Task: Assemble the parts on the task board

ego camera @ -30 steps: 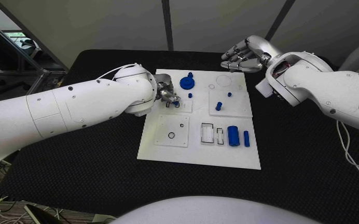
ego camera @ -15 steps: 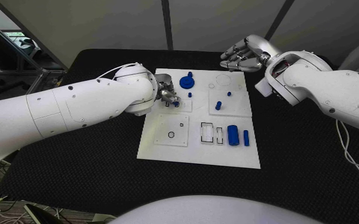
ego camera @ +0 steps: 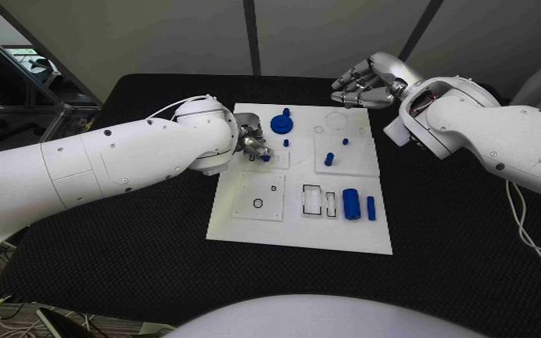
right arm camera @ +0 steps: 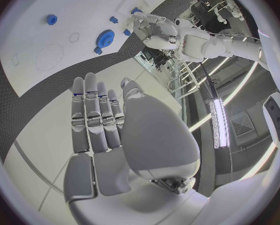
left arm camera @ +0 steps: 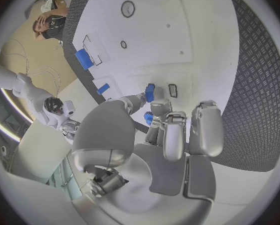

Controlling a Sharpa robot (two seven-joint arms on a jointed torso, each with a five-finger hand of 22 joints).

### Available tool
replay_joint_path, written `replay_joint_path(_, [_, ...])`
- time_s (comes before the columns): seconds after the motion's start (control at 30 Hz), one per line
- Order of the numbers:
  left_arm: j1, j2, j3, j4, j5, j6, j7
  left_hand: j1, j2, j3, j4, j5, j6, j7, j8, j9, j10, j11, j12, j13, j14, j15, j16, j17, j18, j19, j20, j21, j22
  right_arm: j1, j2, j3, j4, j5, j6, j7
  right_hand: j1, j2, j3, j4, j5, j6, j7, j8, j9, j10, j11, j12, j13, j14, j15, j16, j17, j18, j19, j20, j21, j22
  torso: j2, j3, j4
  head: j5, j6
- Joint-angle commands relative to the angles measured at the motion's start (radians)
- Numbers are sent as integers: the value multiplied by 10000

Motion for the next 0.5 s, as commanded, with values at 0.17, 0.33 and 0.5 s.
replay_joint_path(0.17, [-7,-29,-8,28,-61,386,-51,-40,-52,778,-825,8,11,-75,70,18,63,-9,48,32,1019,-57,40,2545,-89,66,7,54,61,19,25,8,9,-38,77,88,-91,-30,81,0,52,11,50,27,2,-57,1,-62,-14,28,-7,-59,-13,108,75,22,-40,-13,-2,-8,10,-10,11])
replay_joint_path(0.33, [-9,-29,-8,27,-61,399,-47,-59,-68,757,-827,8,27,-84,75,20,76,-16,63,49,1020,-62,43,2549,-89,68,2,55,65,18,29,8,8,-38,87,88,-91,-30,81,0,52,11,50,27,2,-57,1,-62,-14,28,-7,-59,-13,108,75,22,-40,-13,2,-6,1,-2,15])
replay_joint_path(0.5, [-9,-12,-8,-7,-61,386,-39,-166,-86,672,-780,7,71,-97,84,19,96,-28,85,69,1022,-76,46,2554,-90,72,-11,54,73,18,32,8,8,-38,94,89,-104,-27,85,3,57,9,52,28,1,-60,3,-64,-18,24,-4,-60,-17,107,73,24,-48,-18,8,-7,0,-5,17])
